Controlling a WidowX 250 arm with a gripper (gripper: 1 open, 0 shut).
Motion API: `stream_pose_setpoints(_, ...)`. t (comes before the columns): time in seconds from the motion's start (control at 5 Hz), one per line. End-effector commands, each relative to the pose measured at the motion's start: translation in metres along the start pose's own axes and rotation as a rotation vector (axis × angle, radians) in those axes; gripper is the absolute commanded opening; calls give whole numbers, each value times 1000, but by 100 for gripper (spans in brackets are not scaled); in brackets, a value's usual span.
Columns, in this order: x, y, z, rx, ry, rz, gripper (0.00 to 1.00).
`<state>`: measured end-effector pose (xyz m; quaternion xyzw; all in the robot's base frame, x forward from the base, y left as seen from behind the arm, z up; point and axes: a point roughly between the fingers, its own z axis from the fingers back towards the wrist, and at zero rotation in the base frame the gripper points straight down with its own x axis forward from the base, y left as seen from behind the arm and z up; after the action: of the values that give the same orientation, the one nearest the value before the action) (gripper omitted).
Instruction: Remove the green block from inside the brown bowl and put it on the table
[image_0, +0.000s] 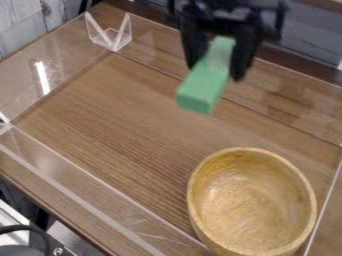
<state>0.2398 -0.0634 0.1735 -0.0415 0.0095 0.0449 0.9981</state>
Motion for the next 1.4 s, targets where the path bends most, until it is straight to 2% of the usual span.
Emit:
stream_pose_setpoints(0.0,-20,-33,-2,-21,-49,-24,0)
stream_pose_setpoints(0.2,-28,-40,-7,-21,-64,-44,0)
stream_pose_setpoints(0.6,-33,-50,-31,-21,-89,-55,0)
stream_pose_setpoints(1.2,-28,-50,-42,-27,-118,-68,0)
